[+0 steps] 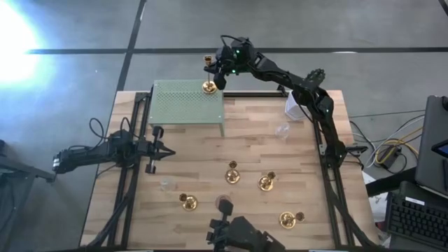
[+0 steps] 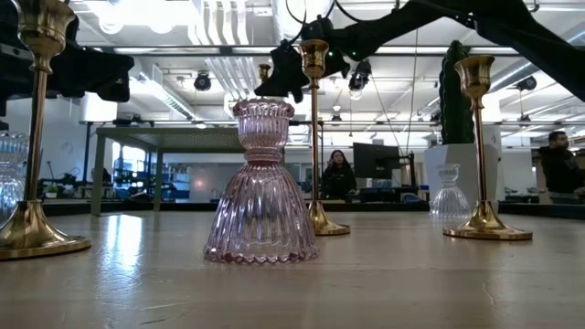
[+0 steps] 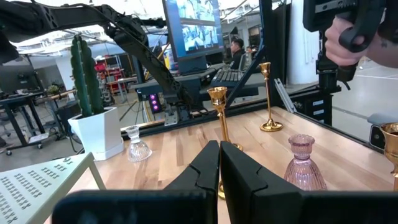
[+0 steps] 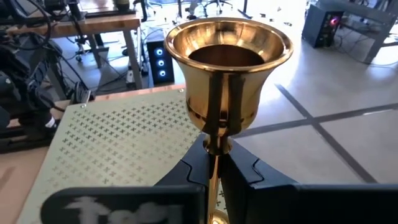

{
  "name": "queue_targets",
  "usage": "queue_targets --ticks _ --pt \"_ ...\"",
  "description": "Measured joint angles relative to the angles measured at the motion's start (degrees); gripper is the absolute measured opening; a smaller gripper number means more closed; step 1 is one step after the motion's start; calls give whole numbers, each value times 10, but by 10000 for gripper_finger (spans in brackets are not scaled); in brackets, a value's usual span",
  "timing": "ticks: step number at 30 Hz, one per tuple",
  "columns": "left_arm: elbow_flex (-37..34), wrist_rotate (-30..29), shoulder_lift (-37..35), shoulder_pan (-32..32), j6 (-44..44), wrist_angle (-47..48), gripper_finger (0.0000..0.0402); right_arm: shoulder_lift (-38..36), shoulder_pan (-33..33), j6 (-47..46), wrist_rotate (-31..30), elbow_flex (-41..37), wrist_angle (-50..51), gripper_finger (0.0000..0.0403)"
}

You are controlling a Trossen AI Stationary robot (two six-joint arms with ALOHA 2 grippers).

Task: Pick & Place candle stick holders
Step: Put the golden candle holder on the shelf

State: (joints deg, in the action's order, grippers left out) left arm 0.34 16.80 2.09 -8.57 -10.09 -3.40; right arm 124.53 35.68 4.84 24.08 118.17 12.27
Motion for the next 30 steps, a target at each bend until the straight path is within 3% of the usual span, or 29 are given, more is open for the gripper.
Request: queue_targets --ticks 30 --pt "0 0 0 0 0 0 19 0 3 1 -2 0 6 13"
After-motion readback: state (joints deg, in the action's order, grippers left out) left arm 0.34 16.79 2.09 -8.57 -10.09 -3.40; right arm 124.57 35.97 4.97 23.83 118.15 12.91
